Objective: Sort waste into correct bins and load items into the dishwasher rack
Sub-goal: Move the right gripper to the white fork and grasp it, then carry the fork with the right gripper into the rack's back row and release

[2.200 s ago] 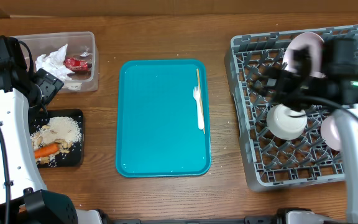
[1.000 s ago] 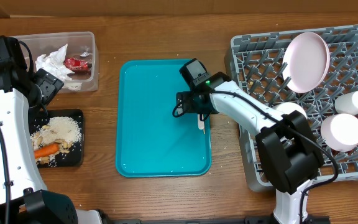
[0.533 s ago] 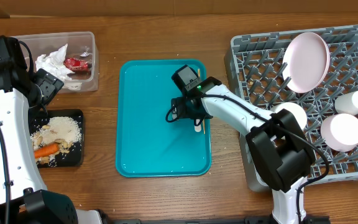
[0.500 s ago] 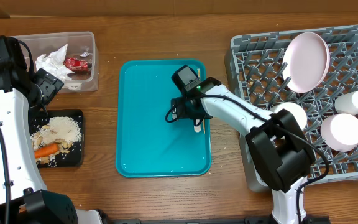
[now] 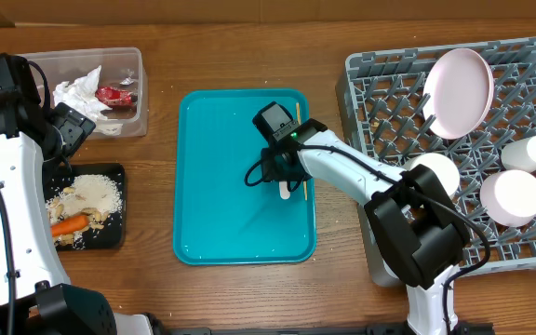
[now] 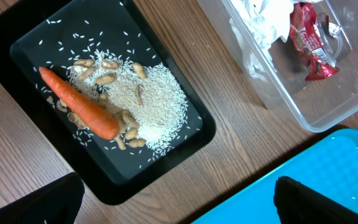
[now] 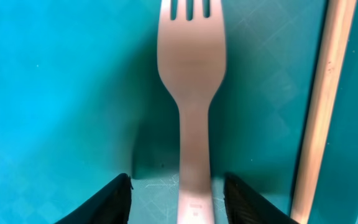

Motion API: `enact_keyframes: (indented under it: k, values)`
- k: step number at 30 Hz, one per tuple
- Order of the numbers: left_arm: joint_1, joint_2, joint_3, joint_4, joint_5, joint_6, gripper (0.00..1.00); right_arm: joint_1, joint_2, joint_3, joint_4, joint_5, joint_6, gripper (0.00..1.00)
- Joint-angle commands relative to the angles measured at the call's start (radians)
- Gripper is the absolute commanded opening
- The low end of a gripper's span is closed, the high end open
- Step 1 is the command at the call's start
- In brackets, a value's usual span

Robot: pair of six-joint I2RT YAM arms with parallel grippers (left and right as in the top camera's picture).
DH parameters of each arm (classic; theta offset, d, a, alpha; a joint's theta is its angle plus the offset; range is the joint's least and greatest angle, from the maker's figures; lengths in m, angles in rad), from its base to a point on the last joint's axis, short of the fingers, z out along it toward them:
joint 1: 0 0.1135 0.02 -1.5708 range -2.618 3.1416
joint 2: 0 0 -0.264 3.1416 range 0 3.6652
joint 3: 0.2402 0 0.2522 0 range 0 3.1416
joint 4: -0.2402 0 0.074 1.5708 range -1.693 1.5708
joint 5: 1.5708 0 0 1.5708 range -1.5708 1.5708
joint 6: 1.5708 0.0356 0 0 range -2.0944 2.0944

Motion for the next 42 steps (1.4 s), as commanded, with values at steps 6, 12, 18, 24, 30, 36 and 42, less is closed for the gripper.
enact_keyframes:
  k: [6, 12, 18, 24, 30, 36, 42]
  values:
    - [0.003, 0.001, 0.02, 0.001, -0.016, 0.005, 1.0, 0.01, 0.007, -0.041, -0.021, 0.055, 0.008, 0.41]
    - [0.003, 0.001, 0.02, 0.002, -0.016, 0.005, 1.0, 0.044, 0.007, -0.041, -0.067, 0.173, -0.004, 0.42]
    - [0.003, 0.001, 0.02, 0.001, -0.016, 0.005, 1.0, 0.074, 0.007, -0.041, -0.066, 0.172, -0.003, 0.4]
    - [0.003, 0.001, 0.02, 0.001, -0.016, 0.005, 1.0, 0.099, 0.007, -0.041, -0.062, 0.168, 0.005, 0.22]
    - [0.003, 0.001, 0.02, 0.002, -0.016, 0.005, 1.0, 0.1, 0.007, -0.016, -0.087, 0.118, 0.005, 0.08]
    - [0.003, 0.001, 0.02, 0.001, -0.016, 0.005, 1.0, 0.093, 0.006, 0.085, -0.18, 0.115, 0.005, 0.04]
    - [0.003, 0.001, 0.02, 0.001, -0.016, 0.005, 1.0, 0.093, 0.004, 0.171, -0.261, 0.116, 0.005, 0.04]
